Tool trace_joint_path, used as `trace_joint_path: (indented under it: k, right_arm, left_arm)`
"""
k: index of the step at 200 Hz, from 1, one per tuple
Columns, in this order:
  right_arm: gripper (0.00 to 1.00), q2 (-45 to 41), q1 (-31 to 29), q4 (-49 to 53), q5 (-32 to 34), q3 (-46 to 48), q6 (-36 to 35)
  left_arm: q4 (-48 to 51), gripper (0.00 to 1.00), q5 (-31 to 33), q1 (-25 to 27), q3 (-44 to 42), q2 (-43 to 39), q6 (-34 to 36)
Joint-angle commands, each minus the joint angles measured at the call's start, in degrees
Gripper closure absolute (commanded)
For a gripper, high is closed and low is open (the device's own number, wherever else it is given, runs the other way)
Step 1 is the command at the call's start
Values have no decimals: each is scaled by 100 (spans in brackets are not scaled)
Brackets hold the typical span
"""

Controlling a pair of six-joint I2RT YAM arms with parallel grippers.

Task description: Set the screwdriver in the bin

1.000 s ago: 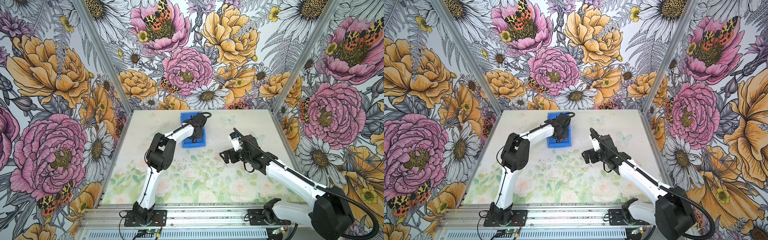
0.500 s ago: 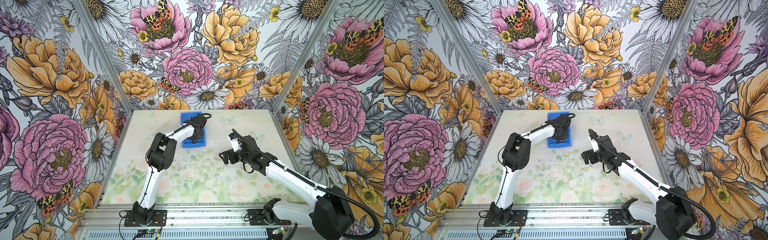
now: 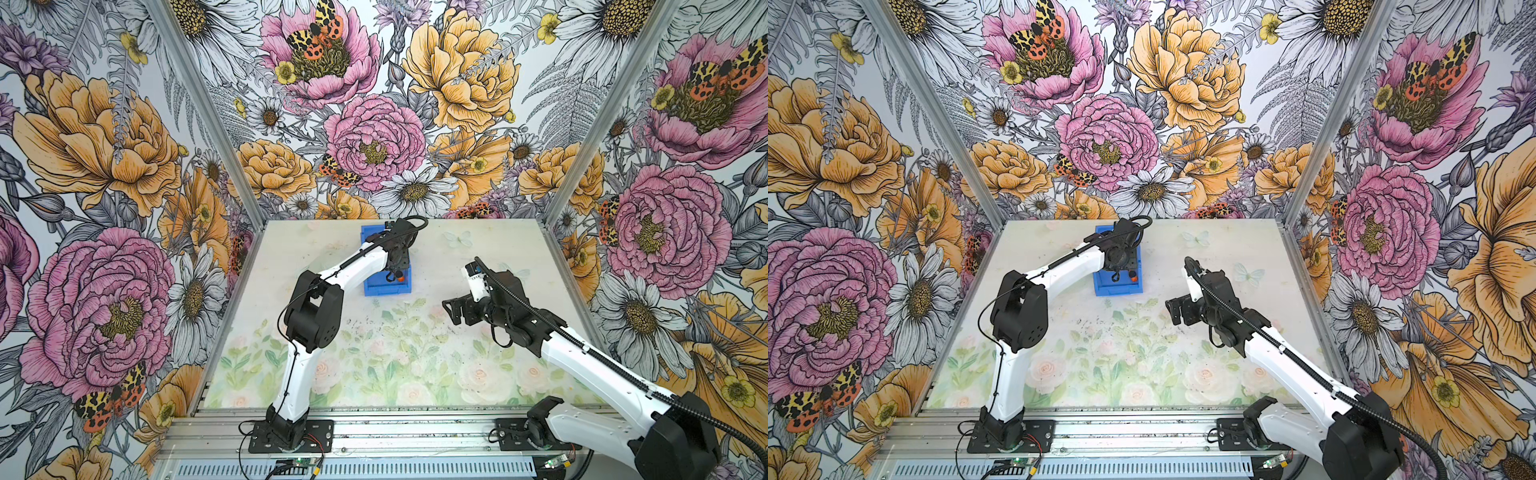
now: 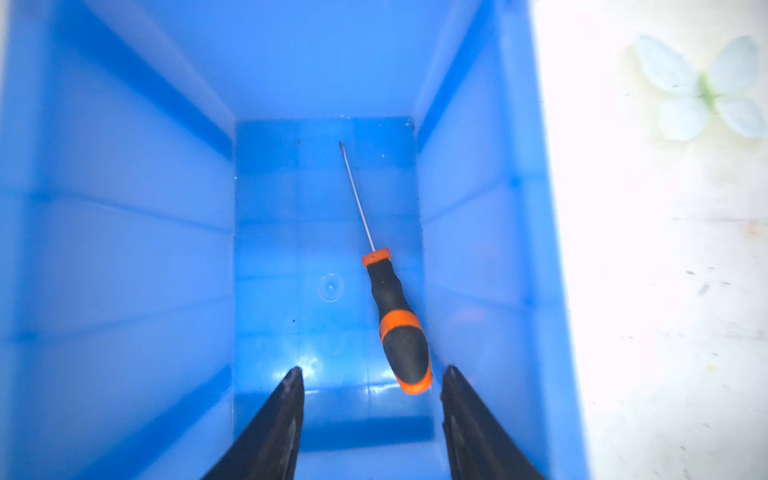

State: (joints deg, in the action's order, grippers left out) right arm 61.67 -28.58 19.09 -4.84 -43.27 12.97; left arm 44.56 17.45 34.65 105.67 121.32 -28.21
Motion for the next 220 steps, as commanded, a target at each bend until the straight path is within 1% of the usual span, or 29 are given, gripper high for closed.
trace_joint_path:
  k: [1,20,36,40,49,61,84,98,115,128,141,154,171,178,189,196,209,220]
  right_arm:
    - [1,-287,-19,-55,236,97,9]
    - [0,-416,26,-54,387,168,37]
    - [0,-559,76,-46,532,204,97]
    - [1,-607,76,-44,592,224,114]
    - [0,-712,81,-54,752,264,177]
    - [1,-809,106,-57,986,307,244]
    - [1,-781,131,-53,1303,327,291]
    - [0,-698,182,-46,1500,346,451]
    - [0,-658,255,-146,1243,378,522]
    - [0,-599,286,-375,1075,485,500]
    - [1,-506,357,-397,1176,520,609]
    - [0,-465,447,-411,1227,569,727]
    - [0,-475,511,-449,1352,638,971]
    - [1,-509,531,-497,1425,687,1049]
    - [0,-583,552,-619,1541,816,1080]
    - [1,-655,568,-640,1692,899,1113]
    - [0,-837,603,-651,1944,1080,1160]
    - [1,-1041,620,-736,2127,1278,1023]
  left_arm:
    - [319,43,529,228,-195,-628,92]
    - [339,38,652,320,-641,-1189,47]
    - [349,28,739,387,-1068,-1640,60]
    - [357,25,764,400,-1175,-1909,74]
    - [361,18,813,435,-1422,-2193,96]
    - [345,13,867,454,-1761,-2552,152]
    - [328,8,1131,452,-2462,-3163,310]
    - [203,6,1314,432,-2924,-3528,479]
    - [-142,4,1409,403,-3505,-4051,733]
    - [-537,1,1462,380,-4004,-4562,900]
    - [-1128,1,1416,305,-4641,-5214,1077]
    - [-1777,1,1362,132,-5331,-5914,1194]
    - [-2347,1,1323,-321,-6085,-6722,1178]
    - [-2534,1,1093,-558,-6347,-6984,1227]
    - [-2820,1,520,-992,-6753,-7338,1412]
    - [-2949,1,301,-1195,-6967,-7513,1454]
    - [-2988,1,93,-1484,-7242,-7759,1498]
    - [-2975,1,46,-1655,-7442,-7959,1560]
